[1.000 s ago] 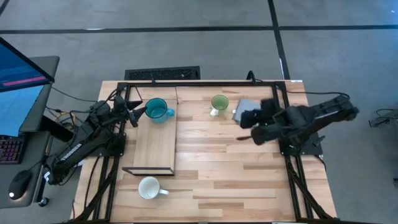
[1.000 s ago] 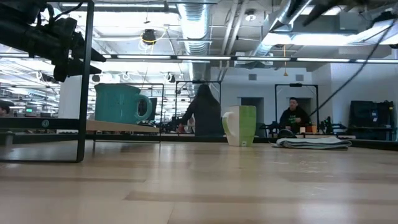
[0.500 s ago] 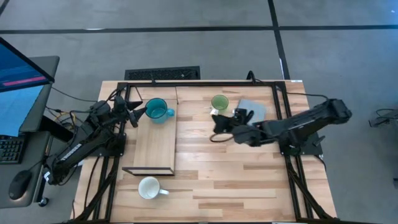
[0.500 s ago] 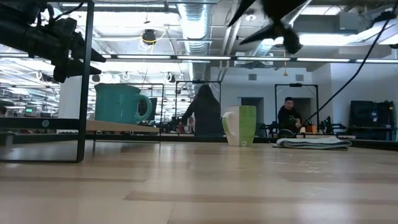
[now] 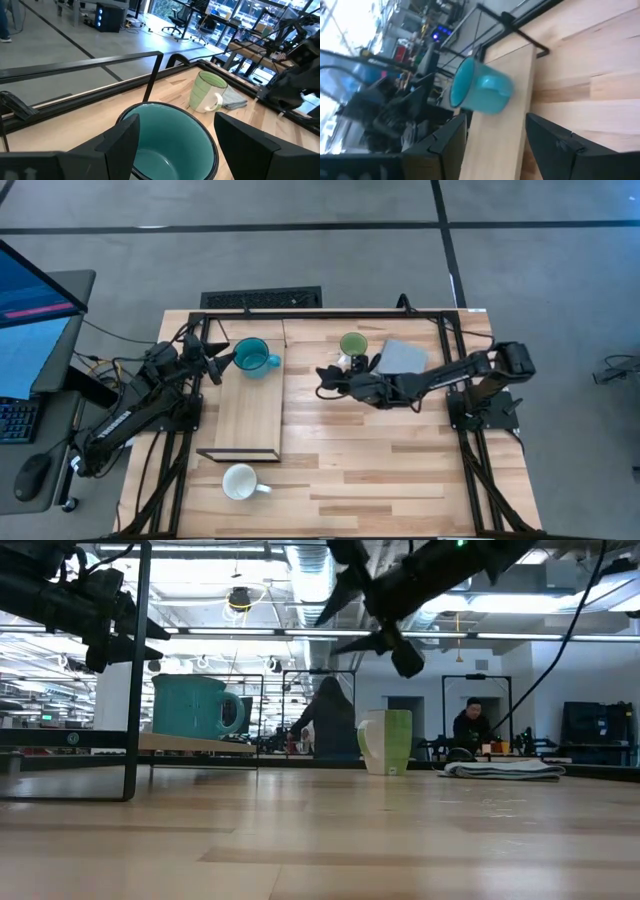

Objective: Stack small to large cups/mugs on shelf
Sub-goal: Put the green mug on the shelf

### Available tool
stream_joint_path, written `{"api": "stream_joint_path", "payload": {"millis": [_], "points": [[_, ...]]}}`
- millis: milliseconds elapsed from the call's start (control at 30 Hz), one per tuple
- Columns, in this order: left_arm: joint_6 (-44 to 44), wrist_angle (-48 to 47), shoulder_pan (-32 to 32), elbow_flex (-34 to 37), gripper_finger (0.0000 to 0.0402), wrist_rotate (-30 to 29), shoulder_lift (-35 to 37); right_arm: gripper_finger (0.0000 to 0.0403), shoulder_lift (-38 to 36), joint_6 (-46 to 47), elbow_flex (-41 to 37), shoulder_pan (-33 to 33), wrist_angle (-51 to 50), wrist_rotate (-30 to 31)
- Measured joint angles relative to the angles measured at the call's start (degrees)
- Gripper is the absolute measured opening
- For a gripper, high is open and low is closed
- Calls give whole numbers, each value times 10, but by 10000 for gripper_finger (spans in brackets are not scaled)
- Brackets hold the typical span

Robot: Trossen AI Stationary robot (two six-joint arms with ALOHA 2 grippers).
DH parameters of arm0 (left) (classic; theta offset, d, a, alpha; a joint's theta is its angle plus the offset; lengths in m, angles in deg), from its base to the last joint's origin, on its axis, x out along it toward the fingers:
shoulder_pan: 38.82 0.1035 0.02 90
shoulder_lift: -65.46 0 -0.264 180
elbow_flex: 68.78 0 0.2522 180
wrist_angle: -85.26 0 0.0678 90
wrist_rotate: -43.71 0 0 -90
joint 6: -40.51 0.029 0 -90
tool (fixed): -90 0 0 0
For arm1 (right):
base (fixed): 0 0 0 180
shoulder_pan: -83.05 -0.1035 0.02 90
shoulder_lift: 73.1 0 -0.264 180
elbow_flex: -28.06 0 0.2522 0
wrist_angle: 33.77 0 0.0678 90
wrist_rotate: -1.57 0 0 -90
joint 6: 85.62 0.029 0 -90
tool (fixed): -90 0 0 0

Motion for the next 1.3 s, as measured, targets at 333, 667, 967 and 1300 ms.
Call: {"api": "stream_joint_path", "payload": {"millis": [333,667,967,1300], "points": [[0,0,0,0,248,0,0,225,-6,-12,0,18,-25,-2],[0,0,0,0,248,1,0,225,-9,-60,0,18,-44,-2],[0,0,0,0,248,1,0,225,-9,64,0,34,-193,-1],[0,0,0,0,248,3,0,225,-9,109,0,71,-226,15]]}}
